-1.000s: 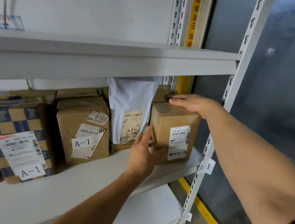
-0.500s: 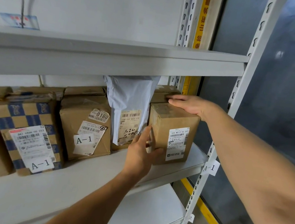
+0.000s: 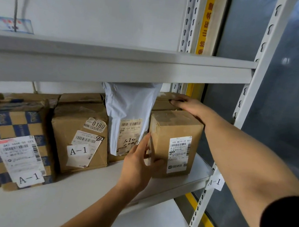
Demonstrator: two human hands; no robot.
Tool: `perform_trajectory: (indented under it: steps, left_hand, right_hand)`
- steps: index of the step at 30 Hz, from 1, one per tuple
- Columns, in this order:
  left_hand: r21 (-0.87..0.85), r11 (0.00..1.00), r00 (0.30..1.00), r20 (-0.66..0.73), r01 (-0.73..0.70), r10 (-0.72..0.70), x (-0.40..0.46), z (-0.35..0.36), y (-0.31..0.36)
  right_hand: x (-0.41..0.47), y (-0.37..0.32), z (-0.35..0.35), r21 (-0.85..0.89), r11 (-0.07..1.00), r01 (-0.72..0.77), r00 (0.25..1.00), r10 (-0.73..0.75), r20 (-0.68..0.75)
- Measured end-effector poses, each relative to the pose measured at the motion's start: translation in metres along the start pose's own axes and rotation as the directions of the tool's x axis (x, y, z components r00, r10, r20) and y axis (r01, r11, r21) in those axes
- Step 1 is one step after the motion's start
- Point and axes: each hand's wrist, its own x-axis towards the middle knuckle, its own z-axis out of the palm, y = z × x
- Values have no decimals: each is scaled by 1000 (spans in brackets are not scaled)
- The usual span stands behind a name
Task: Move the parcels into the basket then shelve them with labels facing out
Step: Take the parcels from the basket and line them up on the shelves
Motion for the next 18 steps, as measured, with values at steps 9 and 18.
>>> perform_trajectory:
  steps: [9, 18]
  left_hand:
    - [-31, 1000, 1000, -11, -5, 5, 1, 1, -2]
    - [-53, 997, 999, 10, 49, -49, -3, 0, 1]
  right_hand:
    - [14, 4, -3, -77, 996, 34, 999, -32, 34]
    - [23, 16, -1, 22, 997, 77, 997, -77, 17]
